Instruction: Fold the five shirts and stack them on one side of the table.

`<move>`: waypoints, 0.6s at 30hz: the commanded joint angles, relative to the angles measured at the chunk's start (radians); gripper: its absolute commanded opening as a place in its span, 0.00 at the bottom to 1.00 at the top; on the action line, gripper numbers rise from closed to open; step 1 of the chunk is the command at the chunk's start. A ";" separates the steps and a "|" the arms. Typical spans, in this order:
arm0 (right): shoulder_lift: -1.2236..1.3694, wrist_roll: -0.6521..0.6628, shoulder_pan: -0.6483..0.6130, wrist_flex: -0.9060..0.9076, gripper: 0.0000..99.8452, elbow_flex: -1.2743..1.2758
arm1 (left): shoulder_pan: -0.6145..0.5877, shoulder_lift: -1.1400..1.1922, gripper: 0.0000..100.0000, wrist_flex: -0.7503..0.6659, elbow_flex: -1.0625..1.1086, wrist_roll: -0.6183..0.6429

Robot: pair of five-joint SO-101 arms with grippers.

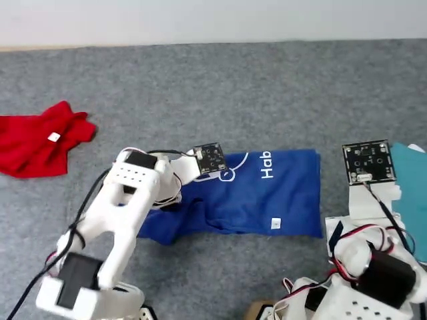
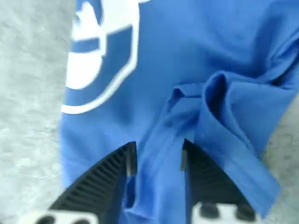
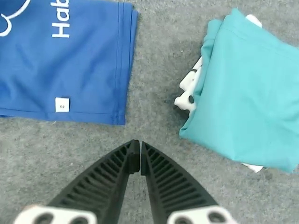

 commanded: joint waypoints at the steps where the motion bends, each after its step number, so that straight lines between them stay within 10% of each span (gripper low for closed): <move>1: -0.004 0.005 0.012 0.041 0.01 0.020 | -0.028 0.014 0.16 0.071 -0.105 -0.002; 18: -0.001 0.006 0.010 0.038 0.01 0.025 | -0.026 -0.006 0.13 0.641 -0.484 -0.006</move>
